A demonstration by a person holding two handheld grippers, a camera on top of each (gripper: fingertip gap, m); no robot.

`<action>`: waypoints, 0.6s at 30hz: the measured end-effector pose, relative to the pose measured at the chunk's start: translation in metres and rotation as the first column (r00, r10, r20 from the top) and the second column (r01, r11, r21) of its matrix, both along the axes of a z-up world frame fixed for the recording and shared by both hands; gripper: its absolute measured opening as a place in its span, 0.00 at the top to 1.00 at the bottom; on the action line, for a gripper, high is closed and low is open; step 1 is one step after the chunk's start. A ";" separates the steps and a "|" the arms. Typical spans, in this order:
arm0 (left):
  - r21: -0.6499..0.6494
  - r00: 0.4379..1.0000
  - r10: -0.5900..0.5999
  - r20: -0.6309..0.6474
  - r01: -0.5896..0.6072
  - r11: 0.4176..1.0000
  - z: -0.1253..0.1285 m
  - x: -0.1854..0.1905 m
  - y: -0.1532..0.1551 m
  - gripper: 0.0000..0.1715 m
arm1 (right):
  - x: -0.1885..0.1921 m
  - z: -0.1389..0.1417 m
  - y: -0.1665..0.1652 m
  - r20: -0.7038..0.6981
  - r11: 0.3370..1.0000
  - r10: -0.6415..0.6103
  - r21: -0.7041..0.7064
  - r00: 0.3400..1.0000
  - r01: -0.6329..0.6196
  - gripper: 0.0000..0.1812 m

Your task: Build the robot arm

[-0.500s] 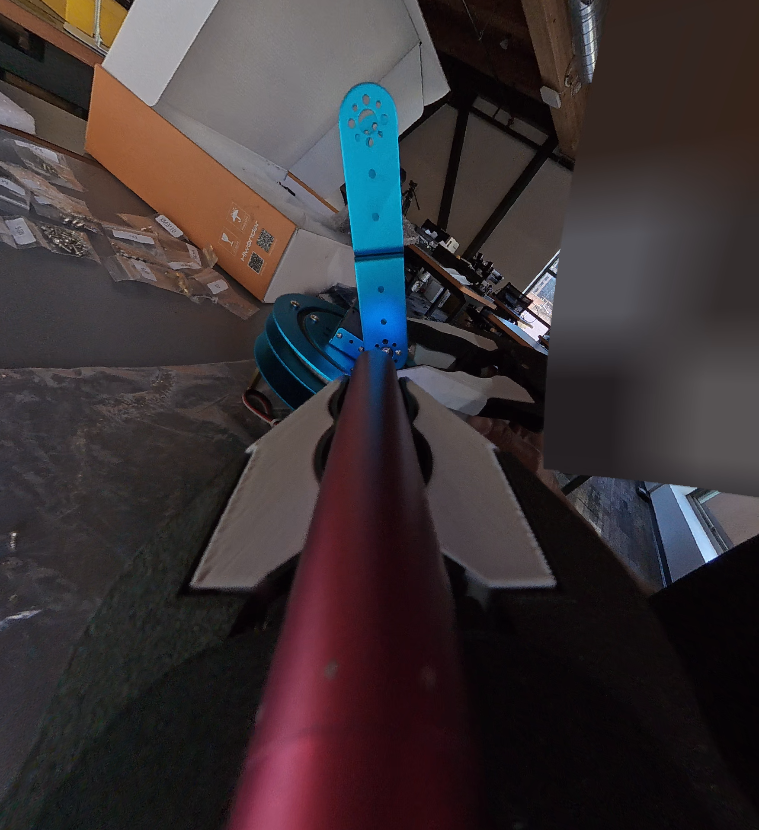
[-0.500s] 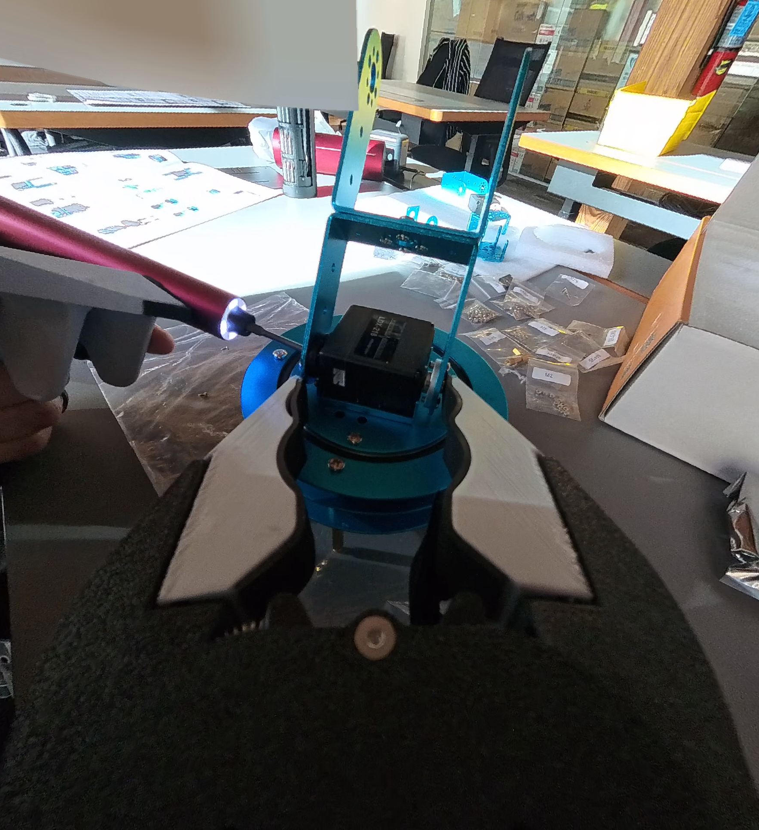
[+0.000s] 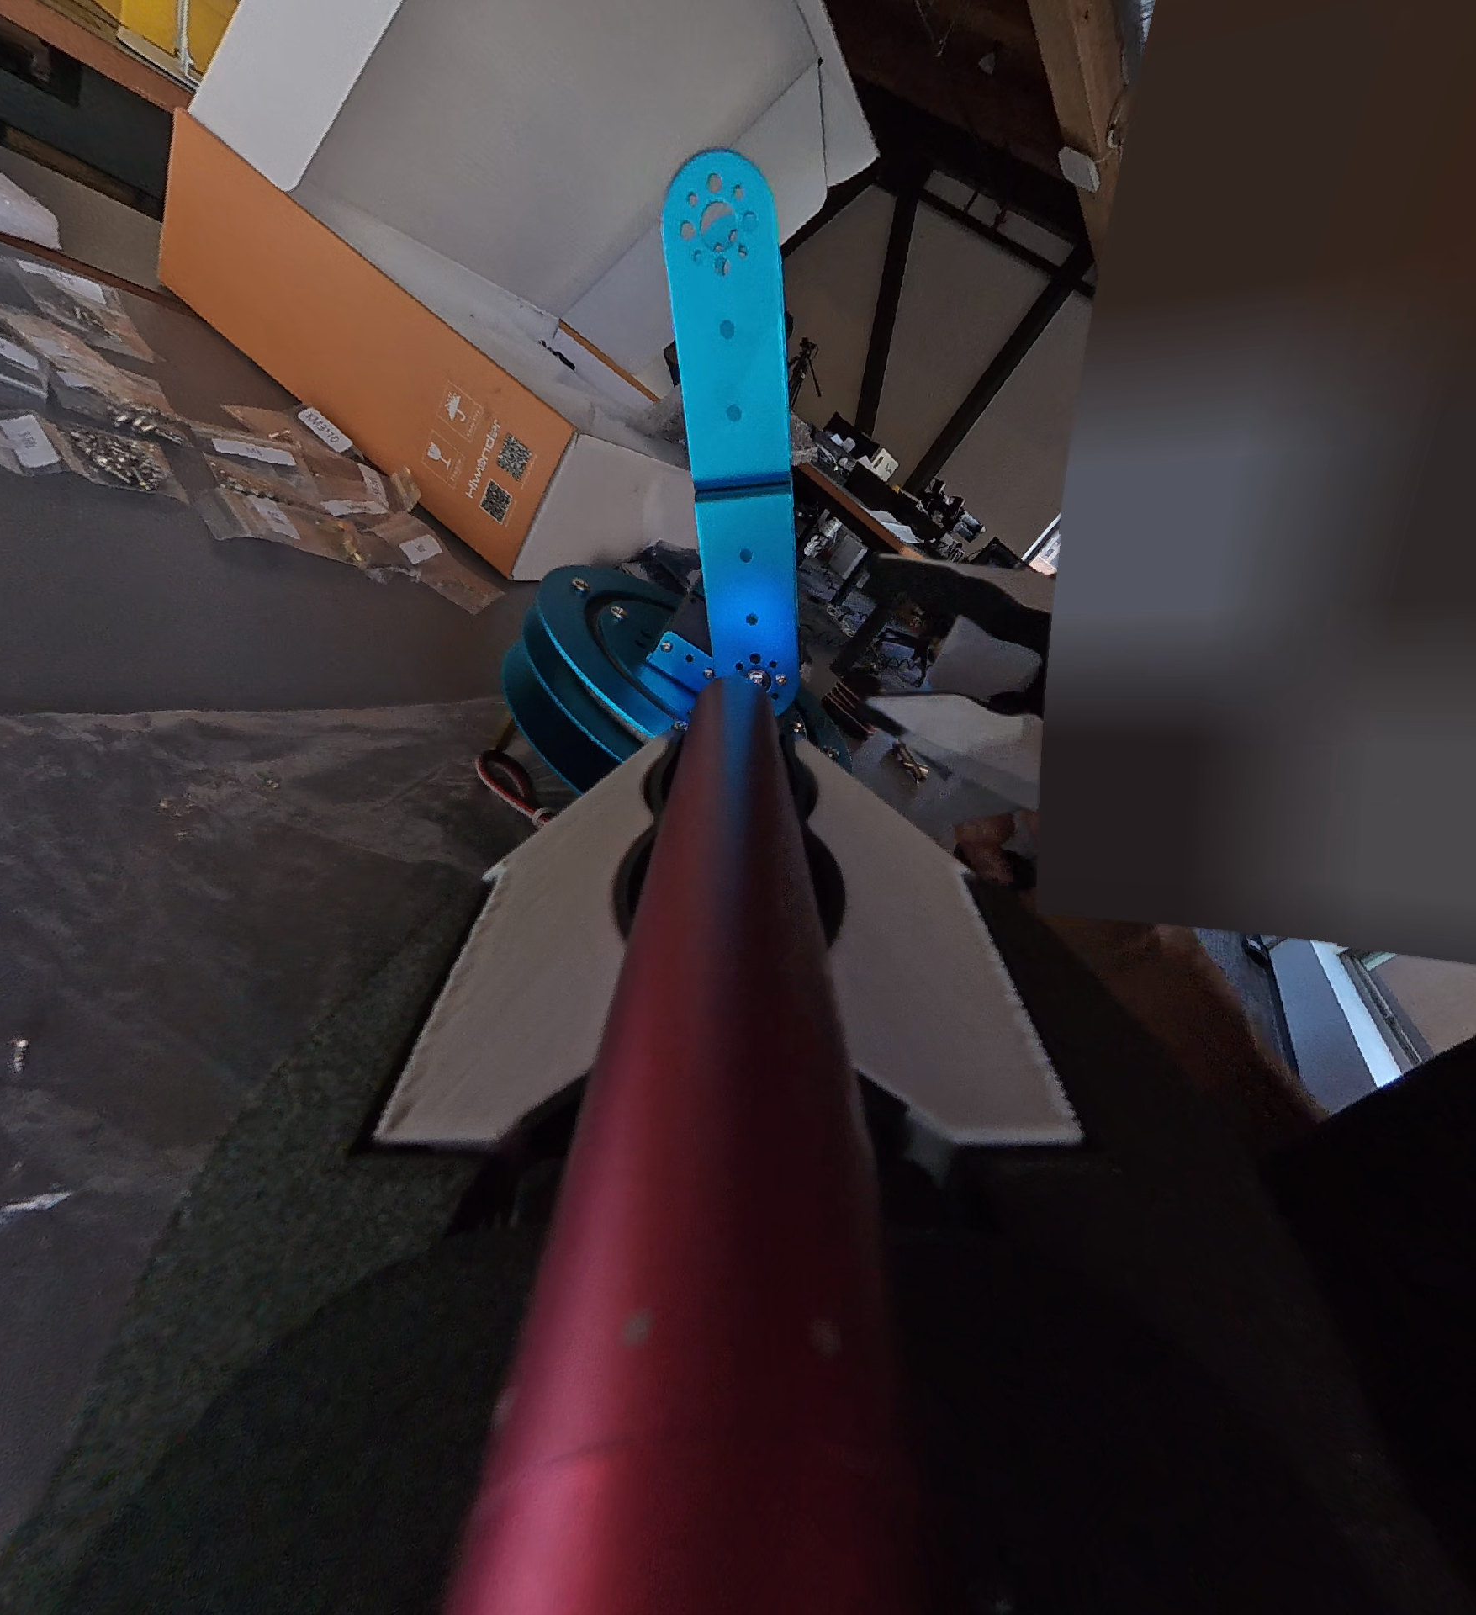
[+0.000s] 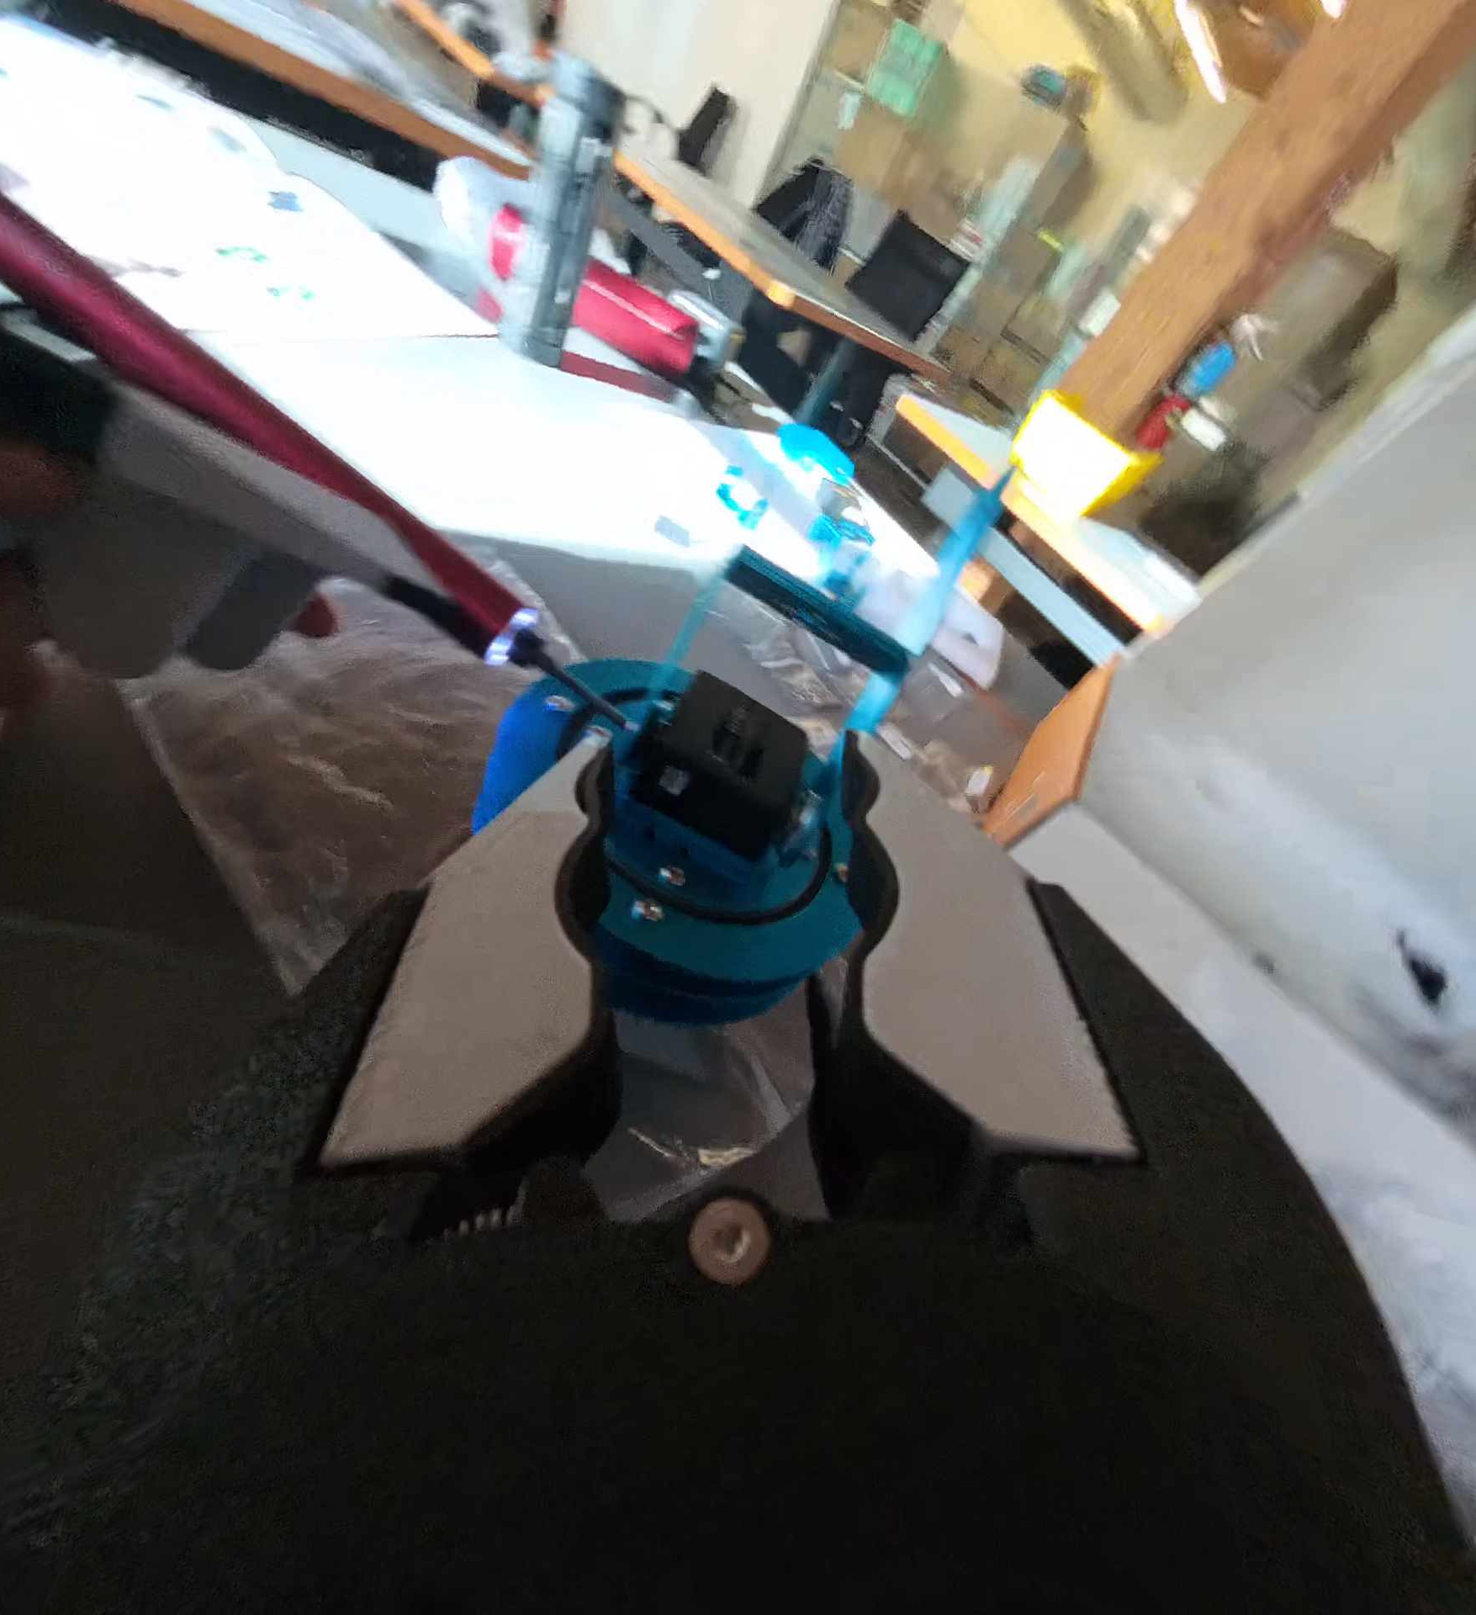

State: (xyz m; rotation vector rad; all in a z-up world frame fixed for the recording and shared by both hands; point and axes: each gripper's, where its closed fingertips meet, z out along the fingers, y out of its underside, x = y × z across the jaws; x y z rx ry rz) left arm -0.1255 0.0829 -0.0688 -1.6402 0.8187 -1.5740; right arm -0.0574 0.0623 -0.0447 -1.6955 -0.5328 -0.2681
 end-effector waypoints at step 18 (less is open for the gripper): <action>0.004 1.000 -0.001 -0.001 0.001 1.000 -0.001 0.001 -0.001 0.87 | -0.066 -0.030 0.036 0.570 0.967 0.254 -0.144 0.781 -0.209 0.86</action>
